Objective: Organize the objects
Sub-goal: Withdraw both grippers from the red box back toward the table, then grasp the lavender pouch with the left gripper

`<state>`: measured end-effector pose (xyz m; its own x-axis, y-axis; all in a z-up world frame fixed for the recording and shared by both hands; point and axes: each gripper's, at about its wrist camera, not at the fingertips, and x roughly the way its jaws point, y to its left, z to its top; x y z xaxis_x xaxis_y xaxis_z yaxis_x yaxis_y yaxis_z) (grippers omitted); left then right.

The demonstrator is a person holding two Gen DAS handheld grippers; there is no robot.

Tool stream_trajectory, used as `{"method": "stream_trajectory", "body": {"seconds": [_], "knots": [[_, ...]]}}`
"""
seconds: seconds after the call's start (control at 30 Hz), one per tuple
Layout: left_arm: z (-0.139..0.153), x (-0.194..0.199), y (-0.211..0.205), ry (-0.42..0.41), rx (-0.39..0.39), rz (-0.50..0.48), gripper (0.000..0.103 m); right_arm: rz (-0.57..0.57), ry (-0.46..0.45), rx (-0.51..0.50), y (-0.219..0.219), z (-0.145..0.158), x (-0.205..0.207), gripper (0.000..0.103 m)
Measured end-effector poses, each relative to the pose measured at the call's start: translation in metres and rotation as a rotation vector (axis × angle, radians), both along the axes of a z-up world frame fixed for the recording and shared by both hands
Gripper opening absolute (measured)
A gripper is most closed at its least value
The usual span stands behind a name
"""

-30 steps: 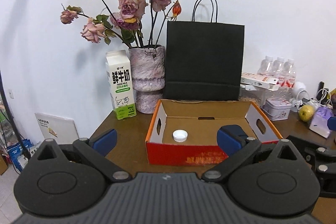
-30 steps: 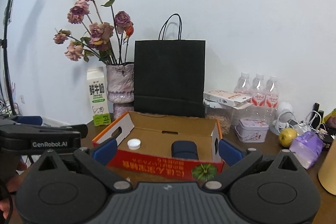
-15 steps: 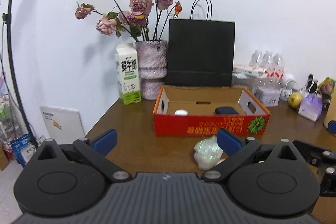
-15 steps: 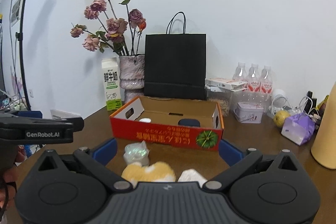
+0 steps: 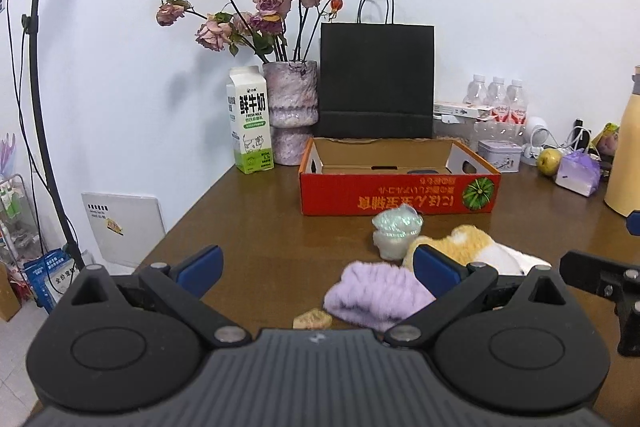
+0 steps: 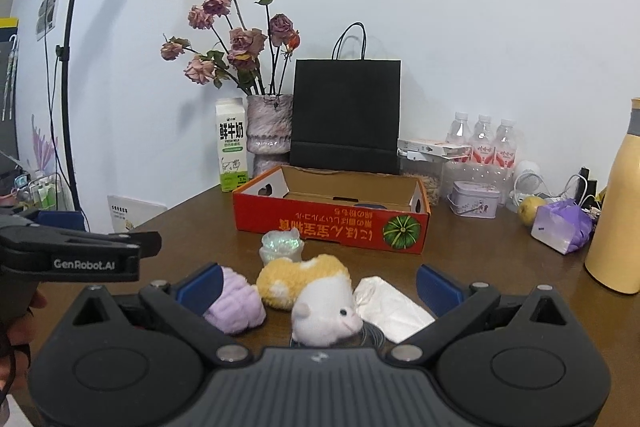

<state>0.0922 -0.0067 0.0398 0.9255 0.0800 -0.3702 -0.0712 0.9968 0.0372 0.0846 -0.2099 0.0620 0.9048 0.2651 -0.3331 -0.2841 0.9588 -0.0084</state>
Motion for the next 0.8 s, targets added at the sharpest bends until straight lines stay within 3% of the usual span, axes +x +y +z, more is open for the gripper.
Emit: {"method": "stream_trajectory", "body": {"seconds": [0.8], "knots": [[-0.051, -0.036, -0.005, 0.148, 0.018, -0.07, 0.103, -0.047, 0.094, -0.043, -0.023, -0.053, -0.033, 0.103]]}}
